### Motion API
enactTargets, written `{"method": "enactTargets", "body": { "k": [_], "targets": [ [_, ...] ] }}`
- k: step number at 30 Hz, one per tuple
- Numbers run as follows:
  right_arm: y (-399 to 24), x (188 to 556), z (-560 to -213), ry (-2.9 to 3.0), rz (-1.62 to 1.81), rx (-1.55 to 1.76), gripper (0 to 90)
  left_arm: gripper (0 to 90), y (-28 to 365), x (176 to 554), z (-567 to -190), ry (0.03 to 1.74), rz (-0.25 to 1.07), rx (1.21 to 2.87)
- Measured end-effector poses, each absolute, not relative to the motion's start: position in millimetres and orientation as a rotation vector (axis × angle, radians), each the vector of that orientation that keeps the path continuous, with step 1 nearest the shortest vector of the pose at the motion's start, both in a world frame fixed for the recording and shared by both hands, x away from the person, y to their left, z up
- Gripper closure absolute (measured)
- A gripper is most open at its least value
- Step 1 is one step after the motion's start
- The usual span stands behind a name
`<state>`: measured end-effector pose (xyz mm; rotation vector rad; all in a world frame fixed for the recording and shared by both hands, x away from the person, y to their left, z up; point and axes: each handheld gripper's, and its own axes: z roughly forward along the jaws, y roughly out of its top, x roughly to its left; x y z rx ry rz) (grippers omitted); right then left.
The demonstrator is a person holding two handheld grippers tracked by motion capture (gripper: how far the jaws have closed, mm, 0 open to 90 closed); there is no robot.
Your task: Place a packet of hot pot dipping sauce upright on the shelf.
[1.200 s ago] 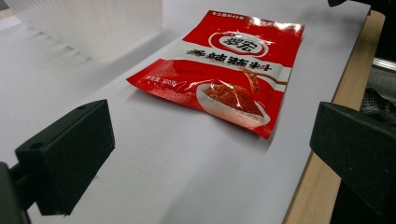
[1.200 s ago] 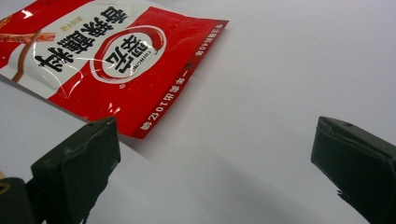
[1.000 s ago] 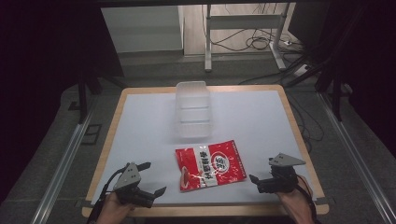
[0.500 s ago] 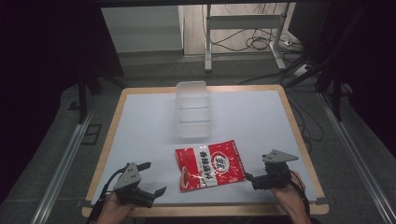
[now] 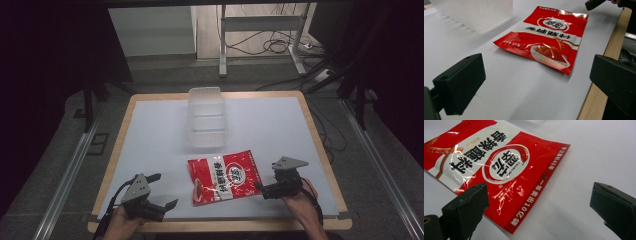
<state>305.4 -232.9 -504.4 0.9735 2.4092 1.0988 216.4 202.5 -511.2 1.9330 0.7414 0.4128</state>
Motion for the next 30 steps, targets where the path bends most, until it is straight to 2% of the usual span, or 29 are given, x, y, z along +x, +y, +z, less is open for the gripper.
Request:
{"method": "enactTargets", "body": {
  "k": [30],
  "targets": [
    [-200, 323, -527, 2.579, 1.097, 1.101, 3.1, 0.7, 203, 216, -511, 0.749, 0.403, 1.924]
  ]
}}
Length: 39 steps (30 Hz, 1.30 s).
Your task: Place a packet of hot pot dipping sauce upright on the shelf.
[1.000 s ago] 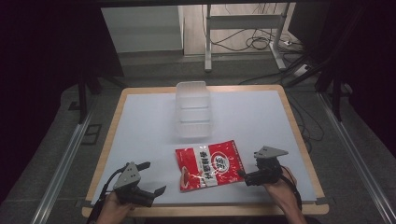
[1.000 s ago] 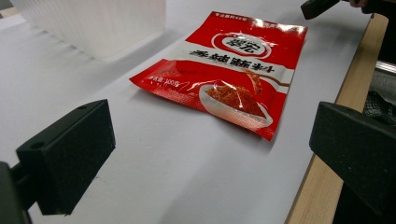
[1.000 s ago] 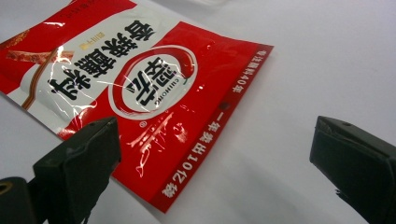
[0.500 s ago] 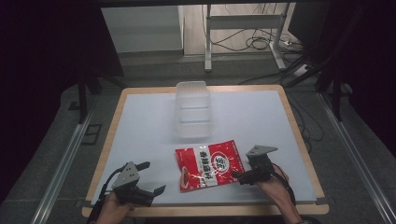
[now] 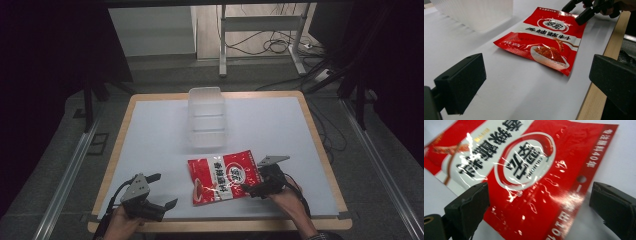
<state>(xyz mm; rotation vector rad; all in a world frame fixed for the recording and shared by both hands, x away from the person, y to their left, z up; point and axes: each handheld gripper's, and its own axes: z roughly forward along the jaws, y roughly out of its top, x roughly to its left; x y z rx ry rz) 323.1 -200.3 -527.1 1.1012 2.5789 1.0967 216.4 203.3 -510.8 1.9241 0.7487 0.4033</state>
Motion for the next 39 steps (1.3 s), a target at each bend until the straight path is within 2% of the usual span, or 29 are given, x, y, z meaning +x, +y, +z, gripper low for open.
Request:
{"method": "enactTargets", "body": {
  "k": [13, 17, 28, 32, 33, 34, 39],
  "targets": [
    [-203, 323, -516, 2.545, 1.317, 1.213, 3.2, 0.7, 203, 216, -511, 0.747, 0.403, 1.928],
    [-202, 322, -518, 2.598, 1.362, 1.239, 5.9, 0.7, 203, 216, -511, 0.745, 0.402, 1.928],
    [-189, 319, -518, 2.61, 1.243, 1.141, 5.7, 0.7, 202, 216, -511, 0.739, 0.408, 1.938],
    [-182, 319, -516, 2.608, 1.17, 1.102, 20.4, 0.8, 202, 216, -511, 0.74, 0.407, 1.937],
    [-178, 320, -514, 2.606, 1.153, 1.071, 28.1, 0.7, 202, 216, -511, 0.74, 0.408, 1.937],
    [-178, 320, -514, 2.606, 1.153, 1.071, 28.1, 0.7, 202, 216, -511, 0.74, 0.409, 1.937],
    [-166, 324, -508, 2.581, 1.091, 1.009, 46.5, 0.7, 202, 216, -511, 0.74, 0.408, 1.937]
  ]
}}
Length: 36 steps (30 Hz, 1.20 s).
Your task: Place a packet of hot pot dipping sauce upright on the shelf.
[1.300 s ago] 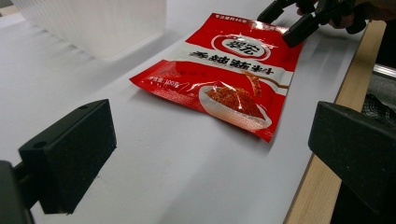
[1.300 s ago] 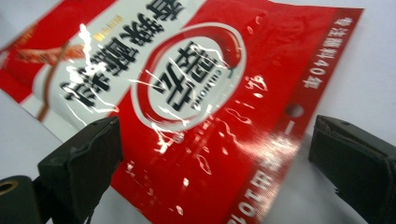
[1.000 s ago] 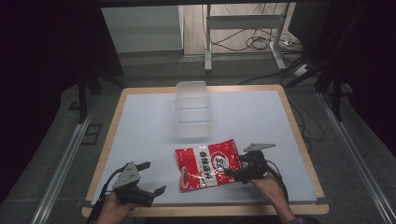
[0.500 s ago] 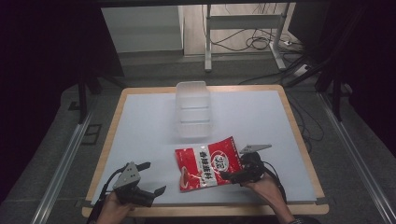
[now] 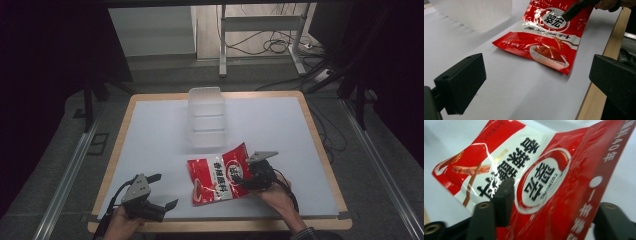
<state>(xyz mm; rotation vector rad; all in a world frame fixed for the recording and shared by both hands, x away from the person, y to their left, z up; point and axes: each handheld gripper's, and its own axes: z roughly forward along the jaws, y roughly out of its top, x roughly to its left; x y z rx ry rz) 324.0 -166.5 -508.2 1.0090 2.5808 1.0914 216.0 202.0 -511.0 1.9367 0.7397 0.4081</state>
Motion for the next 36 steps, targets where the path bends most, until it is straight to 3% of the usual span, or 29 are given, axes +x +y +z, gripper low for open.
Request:
{"method": "enactTargets", "body": {
  "k": [18, 36],
  "targets": [
    [-144, 331, -501, 2.618, 0.992, 0.896, 87.6, 0.7, 202, 216, -511, 0.739, 0.409, 1.938],
    [-148, 334, -451, 2.61, 1.139, 0.824, 88.0, 0.7, 203, 216, -511, 0.744, 0.41, 1.929]
  ]
}}
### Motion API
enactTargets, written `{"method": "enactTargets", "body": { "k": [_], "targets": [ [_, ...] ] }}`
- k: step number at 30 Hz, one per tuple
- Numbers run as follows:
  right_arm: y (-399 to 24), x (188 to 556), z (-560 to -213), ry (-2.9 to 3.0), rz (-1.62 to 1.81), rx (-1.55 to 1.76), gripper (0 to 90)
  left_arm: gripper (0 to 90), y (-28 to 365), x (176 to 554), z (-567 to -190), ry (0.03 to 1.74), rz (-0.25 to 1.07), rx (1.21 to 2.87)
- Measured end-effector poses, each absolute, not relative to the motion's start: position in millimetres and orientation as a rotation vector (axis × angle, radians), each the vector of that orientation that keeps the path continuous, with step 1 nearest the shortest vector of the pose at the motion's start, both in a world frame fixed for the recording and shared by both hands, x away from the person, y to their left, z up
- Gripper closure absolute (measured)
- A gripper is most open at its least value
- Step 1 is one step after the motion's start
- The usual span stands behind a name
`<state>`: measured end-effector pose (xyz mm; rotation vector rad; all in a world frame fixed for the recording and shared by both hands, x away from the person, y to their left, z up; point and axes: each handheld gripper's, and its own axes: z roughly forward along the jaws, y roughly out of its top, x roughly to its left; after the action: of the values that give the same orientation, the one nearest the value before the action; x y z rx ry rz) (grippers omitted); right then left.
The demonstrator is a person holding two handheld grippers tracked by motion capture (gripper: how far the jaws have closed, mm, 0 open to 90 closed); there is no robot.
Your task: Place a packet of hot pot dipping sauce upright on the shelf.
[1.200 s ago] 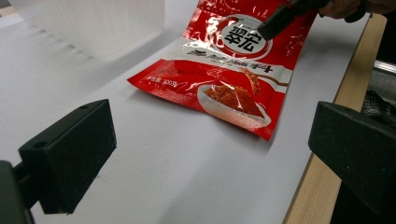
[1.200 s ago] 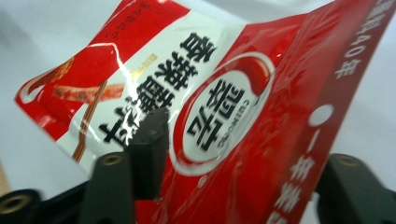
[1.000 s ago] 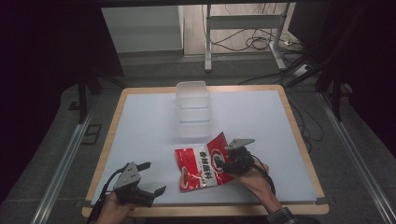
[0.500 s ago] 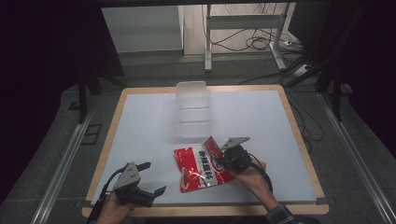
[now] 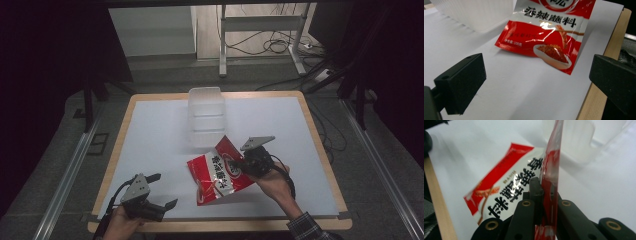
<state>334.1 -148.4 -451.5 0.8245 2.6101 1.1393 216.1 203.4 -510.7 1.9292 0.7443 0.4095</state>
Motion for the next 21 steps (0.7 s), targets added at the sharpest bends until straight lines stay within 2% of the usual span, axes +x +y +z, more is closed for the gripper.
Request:
{"method": "enactTargets", "body": {
  "k": [21],
  "targets": [
    [-164, 331, -378, 2.594, 1.172, 0.752, 88.1, 0.6, 204, 216, -510, 0.75, 0.412, 1.928]
  ]
}}
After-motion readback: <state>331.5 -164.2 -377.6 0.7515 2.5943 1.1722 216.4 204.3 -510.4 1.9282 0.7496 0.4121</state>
